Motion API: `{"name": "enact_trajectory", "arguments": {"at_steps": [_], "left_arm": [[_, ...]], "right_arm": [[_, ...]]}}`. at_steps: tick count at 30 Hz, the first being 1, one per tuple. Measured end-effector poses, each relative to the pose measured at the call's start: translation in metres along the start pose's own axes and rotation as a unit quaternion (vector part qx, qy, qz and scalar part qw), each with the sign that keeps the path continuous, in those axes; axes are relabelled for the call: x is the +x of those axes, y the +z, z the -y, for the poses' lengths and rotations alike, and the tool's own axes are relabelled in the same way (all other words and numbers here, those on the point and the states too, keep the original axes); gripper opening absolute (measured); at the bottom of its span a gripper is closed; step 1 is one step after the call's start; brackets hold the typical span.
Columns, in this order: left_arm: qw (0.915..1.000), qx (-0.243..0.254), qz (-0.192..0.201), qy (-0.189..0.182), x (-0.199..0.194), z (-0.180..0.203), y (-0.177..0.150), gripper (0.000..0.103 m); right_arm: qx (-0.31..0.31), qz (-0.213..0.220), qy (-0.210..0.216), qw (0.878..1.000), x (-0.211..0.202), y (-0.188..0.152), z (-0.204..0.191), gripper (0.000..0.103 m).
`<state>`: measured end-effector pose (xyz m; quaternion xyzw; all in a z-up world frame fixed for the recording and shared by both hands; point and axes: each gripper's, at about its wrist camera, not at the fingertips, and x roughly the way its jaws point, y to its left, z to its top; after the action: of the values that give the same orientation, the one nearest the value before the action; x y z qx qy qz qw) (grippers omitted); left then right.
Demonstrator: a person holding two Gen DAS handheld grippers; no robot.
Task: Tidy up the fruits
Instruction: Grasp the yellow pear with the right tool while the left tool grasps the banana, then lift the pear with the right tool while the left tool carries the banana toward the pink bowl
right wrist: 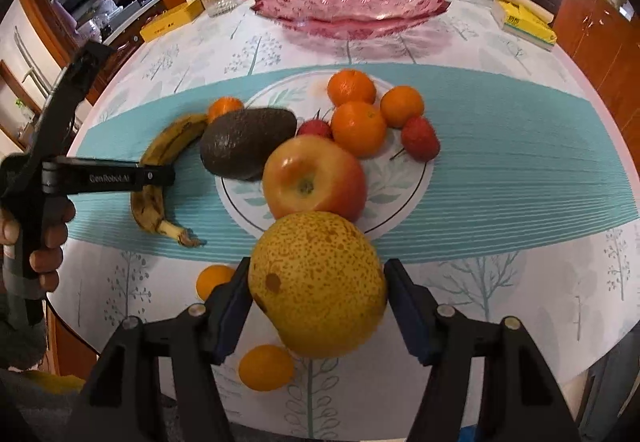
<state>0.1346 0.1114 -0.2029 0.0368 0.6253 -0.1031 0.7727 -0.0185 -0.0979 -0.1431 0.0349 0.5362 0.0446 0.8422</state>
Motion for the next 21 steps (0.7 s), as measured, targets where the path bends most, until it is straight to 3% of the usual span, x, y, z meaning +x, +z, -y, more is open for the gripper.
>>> {"name": "enact_trajectory", "arguments": {"at_steps": [10,21], "left_arm": [[0.9996,-0.015,-0.006,-0.022,-0.02,-0.007,-0.003,0.033],[0.9983,-0.001,0.043,-0.038,-0.066,-0.003,0.001,0.032]], "right_arm": [[-0.004,0.023,-0.021,0.999,-0.033,0.015,-0.004,0.065],[-0.038,0.053,-0.039,0.997,-0.066,0.05,-0.015,0.065]]}}
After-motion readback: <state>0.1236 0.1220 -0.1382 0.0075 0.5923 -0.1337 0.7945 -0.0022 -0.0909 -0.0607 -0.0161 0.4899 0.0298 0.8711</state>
